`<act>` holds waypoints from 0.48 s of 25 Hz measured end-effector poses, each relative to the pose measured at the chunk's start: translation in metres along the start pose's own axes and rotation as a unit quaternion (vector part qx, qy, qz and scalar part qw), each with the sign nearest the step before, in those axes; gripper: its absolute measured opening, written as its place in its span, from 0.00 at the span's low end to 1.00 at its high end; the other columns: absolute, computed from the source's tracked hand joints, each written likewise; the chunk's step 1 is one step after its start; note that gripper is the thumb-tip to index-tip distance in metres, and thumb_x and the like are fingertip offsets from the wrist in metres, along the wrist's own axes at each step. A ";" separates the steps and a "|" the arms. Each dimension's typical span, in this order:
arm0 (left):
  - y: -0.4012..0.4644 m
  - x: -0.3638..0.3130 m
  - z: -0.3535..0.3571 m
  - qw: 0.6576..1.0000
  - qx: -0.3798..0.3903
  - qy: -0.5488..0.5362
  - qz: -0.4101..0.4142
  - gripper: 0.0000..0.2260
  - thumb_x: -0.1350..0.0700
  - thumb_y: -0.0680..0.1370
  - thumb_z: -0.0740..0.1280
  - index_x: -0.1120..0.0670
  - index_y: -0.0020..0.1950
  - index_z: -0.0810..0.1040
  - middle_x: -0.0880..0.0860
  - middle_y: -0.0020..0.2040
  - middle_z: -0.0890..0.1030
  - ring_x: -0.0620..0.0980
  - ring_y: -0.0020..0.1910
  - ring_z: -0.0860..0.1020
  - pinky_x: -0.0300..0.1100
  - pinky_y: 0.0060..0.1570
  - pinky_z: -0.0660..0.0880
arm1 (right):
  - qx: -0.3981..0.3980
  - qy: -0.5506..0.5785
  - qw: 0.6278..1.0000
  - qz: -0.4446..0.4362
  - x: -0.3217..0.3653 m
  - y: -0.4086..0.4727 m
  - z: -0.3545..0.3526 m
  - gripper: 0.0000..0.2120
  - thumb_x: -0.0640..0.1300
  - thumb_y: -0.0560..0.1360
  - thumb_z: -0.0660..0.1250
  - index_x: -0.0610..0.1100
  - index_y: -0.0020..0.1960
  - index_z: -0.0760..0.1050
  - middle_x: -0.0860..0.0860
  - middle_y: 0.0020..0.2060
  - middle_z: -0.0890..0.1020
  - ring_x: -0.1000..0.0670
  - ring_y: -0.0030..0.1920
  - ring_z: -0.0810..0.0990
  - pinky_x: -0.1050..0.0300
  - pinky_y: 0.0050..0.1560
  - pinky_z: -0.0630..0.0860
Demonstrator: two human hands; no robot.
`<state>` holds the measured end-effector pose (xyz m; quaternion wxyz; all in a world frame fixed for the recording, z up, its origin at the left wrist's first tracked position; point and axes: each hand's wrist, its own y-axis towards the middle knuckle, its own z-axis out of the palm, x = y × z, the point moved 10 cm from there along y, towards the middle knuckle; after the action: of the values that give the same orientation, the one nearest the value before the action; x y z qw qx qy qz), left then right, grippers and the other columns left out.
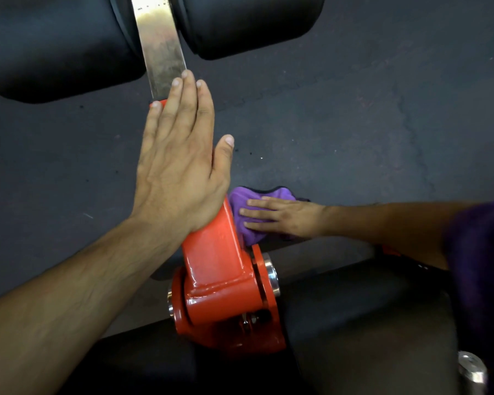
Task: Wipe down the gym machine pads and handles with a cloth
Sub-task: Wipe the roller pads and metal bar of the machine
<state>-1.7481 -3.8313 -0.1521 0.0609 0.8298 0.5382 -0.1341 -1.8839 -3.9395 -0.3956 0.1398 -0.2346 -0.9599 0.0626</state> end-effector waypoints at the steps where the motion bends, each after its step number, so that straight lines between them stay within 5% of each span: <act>1: -0.001 0.000 0.001 1.000 0.003 -0.004 -0.005 0.31 0.45 0.84 0.48 0.58 0.85 0.48 0.56 0.85 0.47 0.49 0.84 0.44 0.50 0.82 0.42 | 0.049 -0.005 0.999 0.014 -0.002 0.003 0.015 0.40 0.40 0.73 0.70 0.47 0.81 0.57 0.46 0.81 0.56 0.43 0.81 0.52 0.44 0.80 0.51; 5: 0.001 0.001 0.004 1.000 0.003 0.002 -0.001 0.31 0.45 0.84 0.49 0.58 0.85 0.49 0.56 0.85 0.49 0.50 0.84 0.45 0.50 0.82 0.42 | 0.248 0.011 0.969 -0.003 -0.021 -0.028 0.060 0.41 0.43 0.65 0.78 0.42 0.75 0.69 0.47 0.76 0.68 0.40 0.75 0.69 0.45 0.75 0.55; 7: 0.002 -0.001 0.004 1.000 0.001 -0.001 0.000 0.31 0.45 0.84 0.49 0.59 0.84 0.51 0.57 0.85 0.50 0.51 0.84 0.47 0.51 0.82 0.43 | 0.322 0.046 0.944 0.049 -0.033 -0.083 0.052 0.41 0.44 0.73 0.73 0.43 0.81 0.57 0.47 0.80 0.56 0.43 0.80 0.57 0.48 0.79 0.47; 9: 0.001 -0.003 0.002 1.000 -0.012 -0.002 0.002 0.31 0.46 0.83 0.49 0.60 0.84 0.53 0.57 0.85 0.51 0.52 0.84 0.48 0.51 0.82 0.44 | 0.360 0.146 0.900 0.197 -0.047 -0.139 0.023 0.47 0.42 0.72 0.75 0.50 0.82 0.52 0.49 0.81 0.53 0.47 0.81 0.52 0.54 0.79 0.45; 12: -0.002 0.000 0.002 1.000 -0.004 -0.008 0.006 0.31 0.47 0.84 0.50 0.61 0.84 0.52 0.58 0.85 0.51 0.53 0.84 0.47 0.52 0.82 0.43 | 0.207 0.253 0.868 0.374 -0.052 -0.168 -0.045 0.53 0.30 0.63 0.76 0.66 0.74 0.57 0.50 0.77 0.65 0.47 0.78 0.64 0.54 0.77 0.59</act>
<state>-1.7499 -3.8314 -0.1535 0.0688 0.8318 0.5332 -0.1382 -1.8994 -4.1095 -0.3335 0.3892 -0.5499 -0.6968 0.2464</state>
